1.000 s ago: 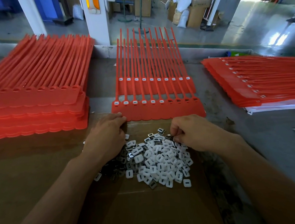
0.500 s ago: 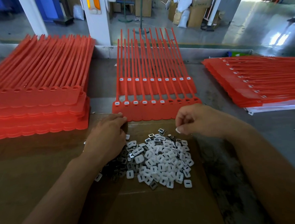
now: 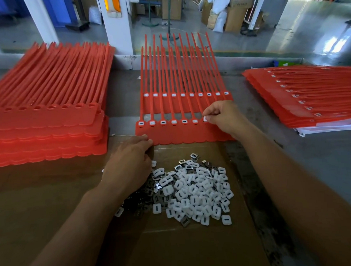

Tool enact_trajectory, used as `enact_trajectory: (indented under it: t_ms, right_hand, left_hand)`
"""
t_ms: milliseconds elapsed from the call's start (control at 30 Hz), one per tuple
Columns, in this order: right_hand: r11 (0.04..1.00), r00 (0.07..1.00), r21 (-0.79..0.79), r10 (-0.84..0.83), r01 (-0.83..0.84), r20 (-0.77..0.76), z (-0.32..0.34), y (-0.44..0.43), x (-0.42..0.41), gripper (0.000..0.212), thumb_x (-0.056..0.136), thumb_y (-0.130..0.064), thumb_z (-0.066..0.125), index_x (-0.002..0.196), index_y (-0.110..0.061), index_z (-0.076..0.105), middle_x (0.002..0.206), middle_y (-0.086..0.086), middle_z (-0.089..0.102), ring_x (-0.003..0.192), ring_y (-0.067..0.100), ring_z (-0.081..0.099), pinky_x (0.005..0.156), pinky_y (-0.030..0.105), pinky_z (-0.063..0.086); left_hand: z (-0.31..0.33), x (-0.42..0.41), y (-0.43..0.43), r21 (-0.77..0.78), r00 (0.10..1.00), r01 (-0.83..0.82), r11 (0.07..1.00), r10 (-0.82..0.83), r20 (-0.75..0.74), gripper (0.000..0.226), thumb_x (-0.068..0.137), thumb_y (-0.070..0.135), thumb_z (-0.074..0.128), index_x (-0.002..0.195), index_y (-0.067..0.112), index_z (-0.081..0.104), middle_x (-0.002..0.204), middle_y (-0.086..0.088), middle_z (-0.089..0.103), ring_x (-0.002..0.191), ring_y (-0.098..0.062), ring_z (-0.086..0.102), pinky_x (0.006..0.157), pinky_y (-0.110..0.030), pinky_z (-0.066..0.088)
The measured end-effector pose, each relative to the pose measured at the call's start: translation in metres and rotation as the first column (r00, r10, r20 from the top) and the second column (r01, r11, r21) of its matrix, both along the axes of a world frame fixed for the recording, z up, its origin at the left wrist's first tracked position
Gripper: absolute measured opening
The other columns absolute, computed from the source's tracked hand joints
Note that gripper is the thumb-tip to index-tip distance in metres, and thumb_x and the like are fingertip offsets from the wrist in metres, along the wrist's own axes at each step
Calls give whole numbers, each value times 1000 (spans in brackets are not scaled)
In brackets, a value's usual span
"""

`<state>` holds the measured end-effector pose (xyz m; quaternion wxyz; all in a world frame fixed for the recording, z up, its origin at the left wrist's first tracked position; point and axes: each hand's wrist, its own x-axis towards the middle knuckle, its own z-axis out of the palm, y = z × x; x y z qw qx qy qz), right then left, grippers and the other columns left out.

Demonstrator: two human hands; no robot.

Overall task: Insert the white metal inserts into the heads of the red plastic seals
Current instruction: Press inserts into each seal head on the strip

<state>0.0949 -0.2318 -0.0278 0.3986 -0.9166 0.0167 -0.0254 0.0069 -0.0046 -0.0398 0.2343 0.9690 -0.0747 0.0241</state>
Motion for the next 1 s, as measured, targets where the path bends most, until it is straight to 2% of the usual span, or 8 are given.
enact_trajectory:
  t_ms: [67, 233, 500, 600, 733, 867, 933, 1000]
  right_hand:
    - [1000, 1000, -13, 3, -3, -17, -2, -2, 3, 16, 85, -4, 63, 80, -19, 61, 73, -9, 55, 83, 12, 55, 73, 24, 41]
    - [999, 998, -41, 19, -22, -52, 1, -3, 6, 16, 85, -6, 63, 80, -21, 61, 76, -9, 55, 85, 11, 54, 65, 17, 39]
    - [995, 997, -97, -2, -5, -75, 3, -1, 7, 10, 85, -10, 65, 87, -19, 64, 105, 4, 64, 101, 16, 56, 83, 25, 44]
    - [995, 999, -104, -11, 6, -51, 2, 1, 8, 9, 82, -7, 66, 89, -14, 68, 105, 5, 66, 98, 14, 57, 83, 25, 44]
    - [991, 998, -134, -38, 32, -43, 2, 4, 13, 9, 77, -4, 70, 82, -11, 71, 101, 7, 69, 97, 17, 61, 87, 26, 46]
    - [995, 995, -56, -90, 88, -47, 0, 2, 16, 20, 70, -1, 75, 82, -15, 68, 102, 9, 69, 97, 18, 62, 93, 31, 47]
    - [992, 991, -21, -123, 122, -60, 0, 1, 17, 31, 67, -2, 78, 91, -15, 64, 105, 11, 67, 102, 23, 61, 95, 38, 47]
    - [988, 984, -58, -147, 142, -97, 4, 1, 20, 39, 66, -5, 80, 100, -11, 64, 109, 11, 66, 105, 24, 60, 96, 39, 46]
  left_hand:
    - [0, 0, 0, -1, 1000, 1, 1000, -1, 1, 46, 89, 7, 41, 133, 16, 47, 146, 3, 36, 133, -14, 31, 110, -30, 22]
    - [1, 0, 0, -4, 1000, 3, 1000, -3, -2, 46, 89, 6, 42, 133, 16, 47, 146, 3, 36, 133, -15, 32, 110, -30, 23]
    - [0, -1, -1, -1, 1000, -2, 1000, 2, 7, 46, 89, 6, 42, 133, 16, 47, 145, 3, 37, 133, -14, 31, 109, -29, 21]
    - [-1, -1, 0, -2, 1000, -6, 1000, 6, 9, 46, 88, 6, 42, 133, 17, 48, 145, 3, 37, 132, -15, 32, 109, -30, 23]
    - [-1, -1, 0, -8, 1000, -8, 1000, 8, 8, 46, 88, 6, 42, 132, 17, 48, 145, 4, 37, 132, -15, 32, 110, -30, 23]
    - [0, 0, 0, -2, 1000, -7, 1000, 7, 10, 46, 88, 7, 43, 132, 18, 48, 145, 4, 37, 132, -14, 32, 109, -30, 23]
    - [0, 0, -1, 1, 1000, -7, 1000, 7, 6, 46, 88, 7, 43, 133, 18, 48, 145, 4, 37, 133, -14, 32, 110, -31, 23]
    - [1, -1, -1, 7, 1000, -7, 1000, 7, 3, 46, 88, 7, 43, 133, 18, 48, 145, 4, 37, 133, -15, 32, 111, -32, 23]
